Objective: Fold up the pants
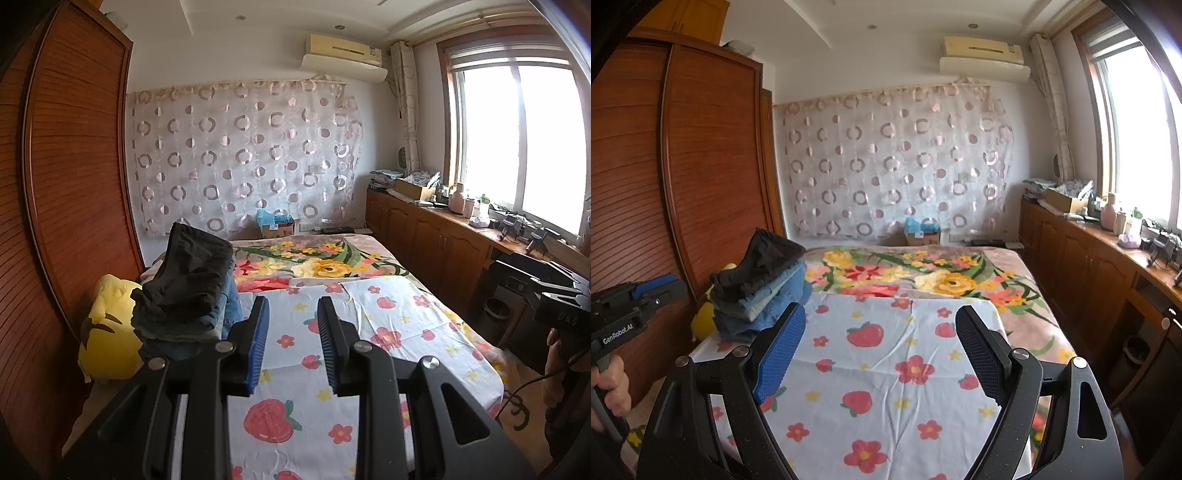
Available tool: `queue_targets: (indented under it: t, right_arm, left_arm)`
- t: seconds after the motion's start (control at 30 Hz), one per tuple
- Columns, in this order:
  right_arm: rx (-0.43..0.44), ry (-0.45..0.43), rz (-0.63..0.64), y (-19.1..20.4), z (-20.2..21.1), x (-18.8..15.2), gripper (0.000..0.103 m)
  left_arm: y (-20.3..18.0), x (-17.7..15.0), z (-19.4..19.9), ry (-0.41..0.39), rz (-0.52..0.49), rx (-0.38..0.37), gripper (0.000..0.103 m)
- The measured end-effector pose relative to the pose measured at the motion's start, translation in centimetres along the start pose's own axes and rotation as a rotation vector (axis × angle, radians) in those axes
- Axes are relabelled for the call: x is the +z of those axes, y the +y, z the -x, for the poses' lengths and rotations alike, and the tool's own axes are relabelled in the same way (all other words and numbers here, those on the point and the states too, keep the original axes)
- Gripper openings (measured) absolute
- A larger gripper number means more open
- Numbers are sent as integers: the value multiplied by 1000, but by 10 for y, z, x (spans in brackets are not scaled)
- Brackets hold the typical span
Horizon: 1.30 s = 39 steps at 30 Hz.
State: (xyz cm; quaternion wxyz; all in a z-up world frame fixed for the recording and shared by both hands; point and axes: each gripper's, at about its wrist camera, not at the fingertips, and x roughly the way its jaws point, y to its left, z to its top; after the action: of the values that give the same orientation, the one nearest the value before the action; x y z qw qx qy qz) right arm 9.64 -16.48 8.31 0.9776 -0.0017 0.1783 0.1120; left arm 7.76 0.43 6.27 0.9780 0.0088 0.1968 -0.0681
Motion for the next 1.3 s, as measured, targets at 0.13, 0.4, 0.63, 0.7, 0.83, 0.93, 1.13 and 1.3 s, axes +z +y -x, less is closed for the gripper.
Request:
queue_targets:
  t: [0.13, 0.4, 0.63, 0.7, 0.83, 0.93, 1.13, 1.3]
  right_arm:
    - [-1, -1, 1, 0, 0, 0, 85]
    - [-1, 0, 2, 0, 0, 1, 85]
    - [-1, 0, 2, 0, 0, 1, 85]
    - [-1, 1, 3, 1, 0, 1, 85]
    - [-1, 1, 2, 1, 1, 1, 85]
    - [0, 0, 4, 1, 1, 1, 85]
    - [-2, 1, 4, 2, 0, 1, 85]
    - [-1, 1, 5, 2, 0, 1, 85]
  left_arm:
    - [0, 0, 0, -1, 0, 0, 26]
    - [0, 0, 0, -2, 1, 0, 27]
    - [1, 0, 0, -1, 0, 0, 27]
    - [1, 0, 0, -1, 1, 0, 27]
    - [1, 1, 1, -1, 3, 1, 27]
    - [1, 0, 0, -1, 1, 0, 27]
    - [2, 0, 0, -1, 2, -1, 27]
    - [2, 1, 0, 0, 1, 0, 27]
